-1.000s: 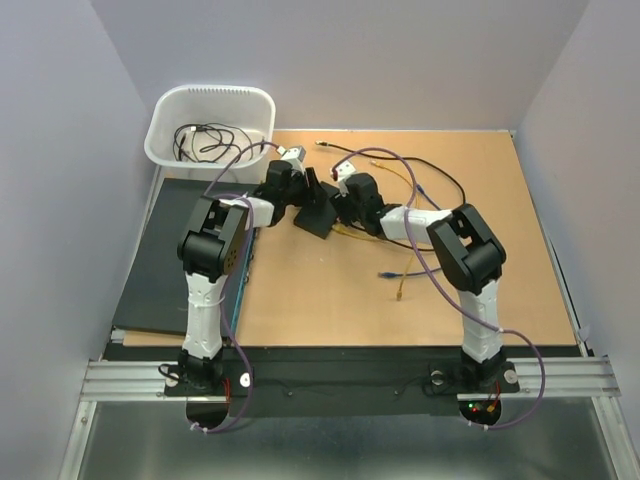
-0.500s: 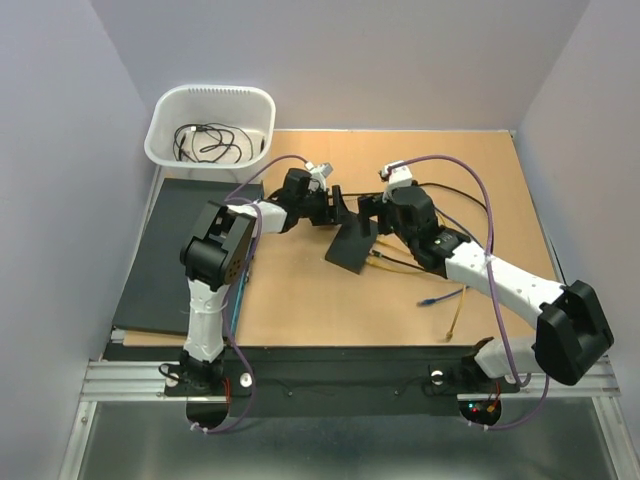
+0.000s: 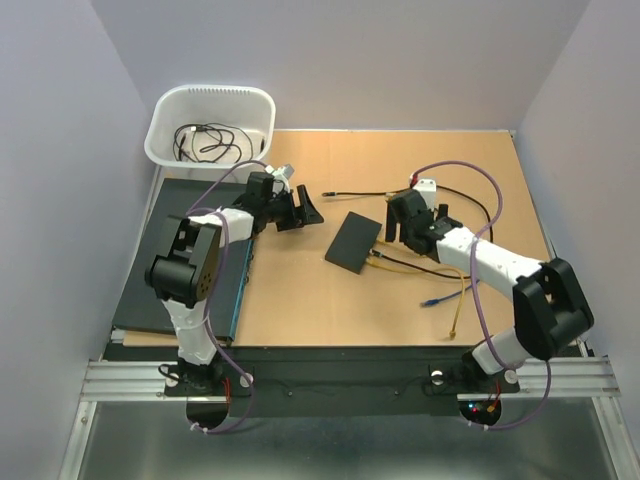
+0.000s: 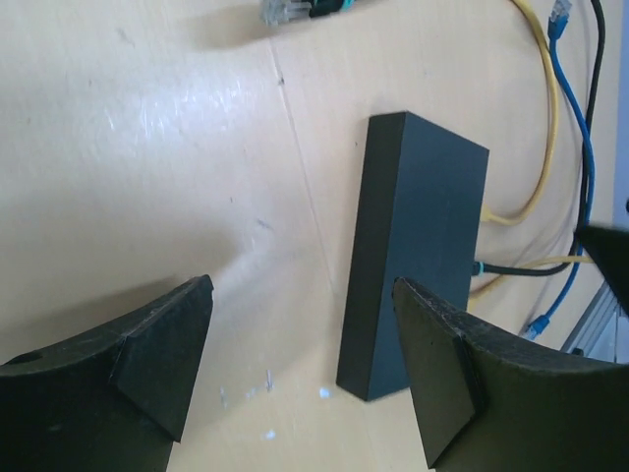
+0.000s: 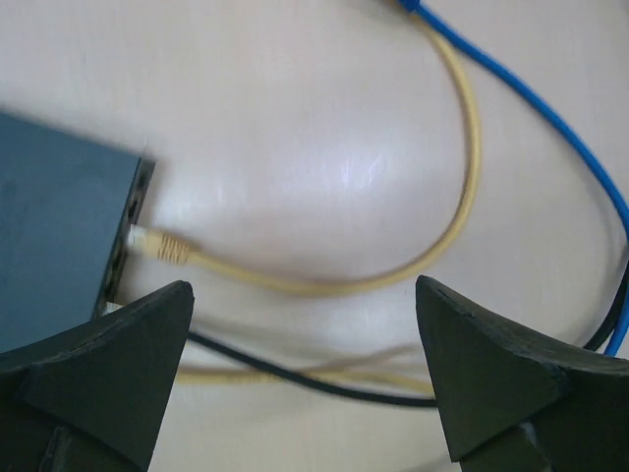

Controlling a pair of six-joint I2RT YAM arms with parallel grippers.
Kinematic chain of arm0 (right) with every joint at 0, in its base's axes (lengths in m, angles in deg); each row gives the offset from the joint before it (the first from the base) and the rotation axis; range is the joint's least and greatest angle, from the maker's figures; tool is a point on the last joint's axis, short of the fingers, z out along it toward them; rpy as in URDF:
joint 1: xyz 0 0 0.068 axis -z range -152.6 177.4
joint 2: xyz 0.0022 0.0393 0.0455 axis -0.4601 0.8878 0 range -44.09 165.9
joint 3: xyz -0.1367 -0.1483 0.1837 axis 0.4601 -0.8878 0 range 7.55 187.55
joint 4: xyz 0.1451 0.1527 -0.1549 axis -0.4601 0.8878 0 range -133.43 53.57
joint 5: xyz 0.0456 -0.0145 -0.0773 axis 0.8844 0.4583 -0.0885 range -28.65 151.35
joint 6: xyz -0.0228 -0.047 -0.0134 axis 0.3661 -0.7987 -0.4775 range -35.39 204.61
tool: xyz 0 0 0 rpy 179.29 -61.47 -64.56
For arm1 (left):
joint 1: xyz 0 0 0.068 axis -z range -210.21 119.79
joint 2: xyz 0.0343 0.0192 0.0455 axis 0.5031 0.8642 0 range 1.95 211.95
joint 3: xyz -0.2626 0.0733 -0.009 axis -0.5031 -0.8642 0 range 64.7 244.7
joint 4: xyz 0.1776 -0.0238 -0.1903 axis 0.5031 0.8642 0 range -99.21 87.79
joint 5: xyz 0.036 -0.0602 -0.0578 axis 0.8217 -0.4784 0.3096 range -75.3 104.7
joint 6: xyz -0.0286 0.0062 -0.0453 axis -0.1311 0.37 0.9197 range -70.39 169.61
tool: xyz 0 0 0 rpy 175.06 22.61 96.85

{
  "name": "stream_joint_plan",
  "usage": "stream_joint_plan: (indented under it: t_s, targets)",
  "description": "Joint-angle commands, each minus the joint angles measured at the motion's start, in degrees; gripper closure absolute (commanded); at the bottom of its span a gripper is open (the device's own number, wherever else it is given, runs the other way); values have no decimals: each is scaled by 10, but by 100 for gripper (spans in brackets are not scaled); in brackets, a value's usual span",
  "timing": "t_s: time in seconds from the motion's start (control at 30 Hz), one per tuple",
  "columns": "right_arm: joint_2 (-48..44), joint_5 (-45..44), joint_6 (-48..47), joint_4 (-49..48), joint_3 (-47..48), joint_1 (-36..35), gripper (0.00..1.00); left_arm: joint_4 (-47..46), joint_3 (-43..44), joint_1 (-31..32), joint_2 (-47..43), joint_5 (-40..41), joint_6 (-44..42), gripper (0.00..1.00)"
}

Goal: Insert the plug into the switch port

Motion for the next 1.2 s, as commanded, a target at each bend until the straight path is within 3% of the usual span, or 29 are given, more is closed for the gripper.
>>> stream_joint_plan:
  t_s: [0.0,0.13,0.33,0.73,1.0,1.17]
  targets:
    - [51,-49,4,4,74,49,1,4,-34,0,-93,22,-20,15]
    - [138,-2,-17,-1,133,115,1,-10,-63,0,-120,40,-17,15]
    - [242,-28,-55,-20,206,146,0,-17,-69,0,-116,41,-17,15]
    - [337,-31,-90,-47,298,198,0,-15,-58,0,-99,38,-22,16]
    - [352,4,-84,-68,289,231,12,-15,-50,0,-70,37,-25,16]
    - [356,9,-83,-77,283,232,30,-16,-44,0,-61,36,-25,17]
